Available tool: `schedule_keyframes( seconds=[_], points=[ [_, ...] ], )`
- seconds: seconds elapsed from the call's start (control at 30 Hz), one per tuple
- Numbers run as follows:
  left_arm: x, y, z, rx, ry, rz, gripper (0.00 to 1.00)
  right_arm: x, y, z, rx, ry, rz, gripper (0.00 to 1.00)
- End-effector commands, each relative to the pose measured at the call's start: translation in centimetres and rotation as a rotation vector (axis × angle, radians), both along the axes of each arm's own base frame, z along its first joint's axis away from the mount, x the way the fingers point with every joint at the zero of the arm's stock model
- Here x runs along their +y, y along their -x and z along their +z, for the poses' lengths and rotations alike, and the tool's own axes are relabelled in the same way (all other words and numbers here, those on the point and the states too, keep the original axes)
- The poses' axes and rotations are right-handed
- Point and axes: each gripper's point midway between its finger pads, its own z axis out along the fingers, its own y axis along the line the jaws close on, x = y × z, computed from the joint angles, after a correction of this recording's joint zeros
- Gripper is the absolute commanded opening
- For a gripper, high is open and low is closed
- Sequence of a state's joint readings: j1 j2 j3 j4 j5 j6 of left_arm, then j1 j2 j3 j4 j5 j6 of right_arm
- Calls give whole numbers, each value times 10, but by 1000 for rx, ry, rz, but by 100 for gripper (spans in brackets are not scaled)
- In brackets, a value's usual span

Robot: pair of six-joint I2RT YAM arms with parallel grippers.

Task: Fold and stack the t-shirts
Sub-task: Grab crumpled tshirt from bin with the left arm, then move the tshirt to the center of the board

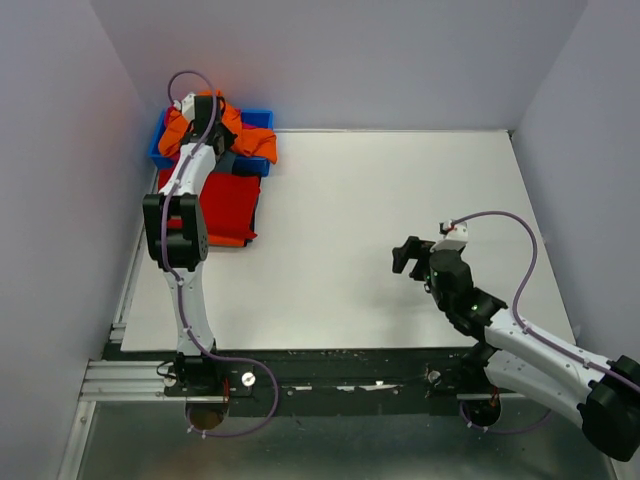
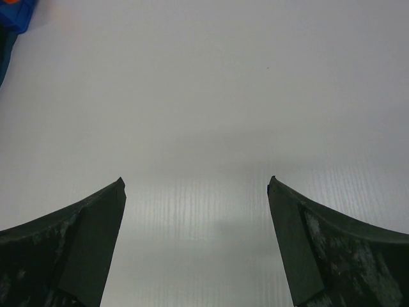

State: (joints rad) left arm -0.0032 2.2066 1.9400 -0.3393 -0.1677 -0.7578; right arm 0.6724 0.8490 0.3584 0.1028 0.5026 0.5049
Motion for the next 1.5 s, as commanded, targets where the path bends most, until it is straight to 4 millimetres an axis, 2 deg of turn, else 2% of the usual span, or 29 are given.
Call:
schedule_keyframes(
  seconds=[0.0,0.13,0.33,0.47,0.5,0.7,0.8,0.87,0.9,0.93,1.0,1.07,1.13,1.2,1.27,1.3,1.33,1.37,1.4,1.43,1.47],
  points=[
    [10,-10,43,-99,29,8,0,-3,-3,13,-21,-14,-33,100],
    [8,-1,85,-163,28,-5,0,-4,-3,14,-26,-16,-36,100],
    [-7,20,141,-274,75,-62,0,-6,-2,16,-31,-19,-39,100],
    [-27,34,180,-344,105,-129,0,-7,-1,17,-37,-22,-42,100],
    [-50,40,195,-372,122,-193,0,-7,-1,16,-34,-20,-42,100],
    [-144,78,297,-573,207,-488,0,-10,-1,18,-41,-24,-53,100],
    [-204,112,354,-683,269,-670,0,-11,0,19,-45,-26,-59,100],
    [-234,142,397,-776,296,-780,0,-13,0,20,-51,-28,-66,100],
    [-242,158,420,-827,313,-820,0,-15,1,21,-55,-29,-74,100],
    [-244,173,444,-881,332,-842,0,-16,1,22,-57,-31,-80,100],
    [-242,198,479,-981,366,-884,0,-19,2,21,-58,-32,-90,100],
    [-231,212,499,-1050,369,-874,0,-22,3,23,-63,-33,-104,100],
    [-220,212,491,-1031,365,-838,0,-25,5,24,-70,-42,-115,100],
    [-211,202,456,-960,368,-796,0,-30,6,27,-81,-48,-135,100],
    [-202,184,387,-843,378,-719,0,-38,10,26,-77,-45,-170,100],
    [-196,182,360,-820,381,-682,0,-42,12,26,-78,-52,-188,100],
    [-193,178,322,-770,395,-649,2,-48,14,27,-86,-59,-209,100],
    [-192,177,294,-741,419,-637,8,-52,17,30,-100,-80,-225,100],
    [-192,178,264,-705,438,-633,27,-54,19,29,-108,-89,-229,100],
    [-192,177,230,-633,455,-618,55,-53,21,31,-121,-109,-217,100],
    [-191,177,202,-563,462,-597,77,-53,22,30,-134,-114,-210,100]
  ],
)
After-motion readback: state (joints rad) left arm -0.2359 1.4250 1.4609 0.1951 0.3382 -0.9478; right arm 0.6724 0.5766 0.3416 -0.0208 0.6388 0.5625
